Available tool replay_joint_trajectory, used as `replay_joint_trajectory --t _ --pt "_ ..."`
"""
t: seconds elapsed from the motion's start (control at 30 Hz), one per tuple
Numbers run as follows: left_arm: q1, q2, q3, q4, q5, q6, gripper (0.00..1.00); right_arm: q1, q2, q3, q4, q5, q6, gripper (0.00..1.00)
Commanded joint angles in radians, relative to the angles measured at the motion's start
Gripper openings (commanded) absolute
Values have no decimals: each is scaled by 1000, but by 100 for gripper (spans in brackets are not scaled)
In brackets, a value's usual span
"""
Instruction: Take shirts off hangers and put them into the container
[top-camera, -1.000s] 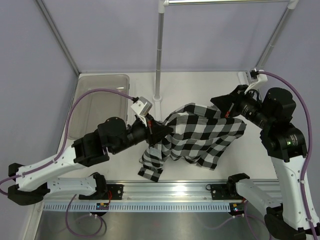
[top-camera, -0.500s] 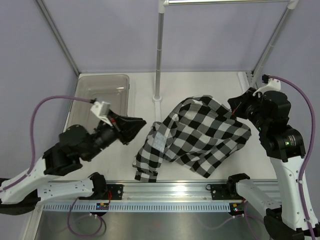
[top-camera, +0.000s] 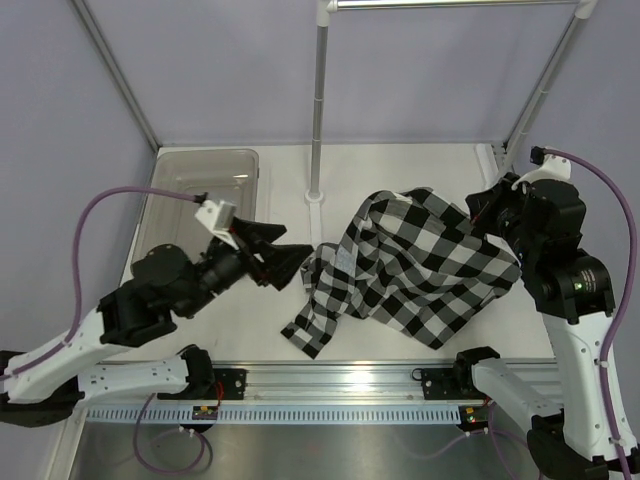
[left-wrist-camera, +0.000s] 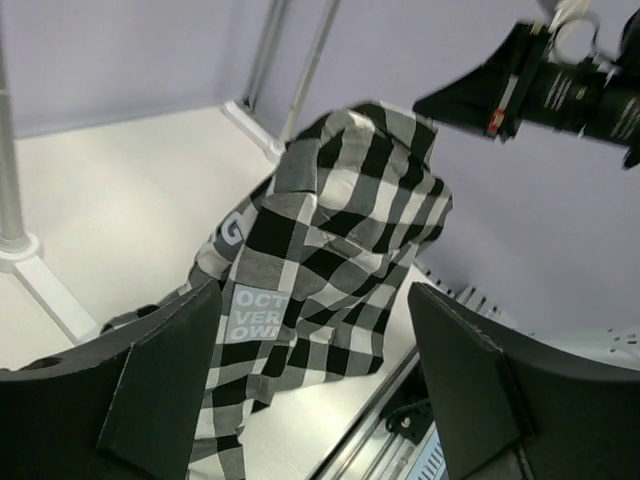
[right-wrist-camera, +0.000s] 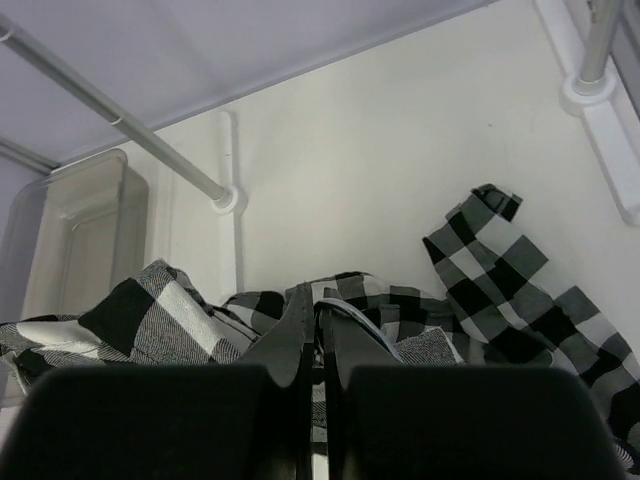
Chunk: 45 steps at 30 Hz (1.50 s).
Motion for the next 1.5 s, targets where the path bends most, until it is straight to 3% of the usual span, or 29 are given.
replay_joint_trajectory --t 0.0,0.3,0.7,0.83,0.93,1.0,1.03,1.17,1.47 --pt "2 127 52 62 105 56 85 -2 -7 71 65 -125 -2 0" --pt "2 228 76 125 90 90 89 -2 -7 91 48 -237 -3 0" --pt "2 309 130 149 59 107 84 -2 -16 92 64 -286 -10 0" --pt "3 349 158 143 53 107 71 -2 -22 100 59 -291 -11 0" --pt "2 357 168 136 41 107 40 -2 -23 107 53 -291 -14 0" --pt "2 357 175 119 30 101 8 -2 -27 109 51 -280 -16 0" --pt "2 354 173 116 22 96 0 -2 -25 107 51 -279 -17 0" --pt "-1 308 155 108 -27 84 0 -2 -19 97 48 -256 -13 0" --pt "-17 23 67 139 -147 110 0 -1 -28 -46 11 196 73 0"
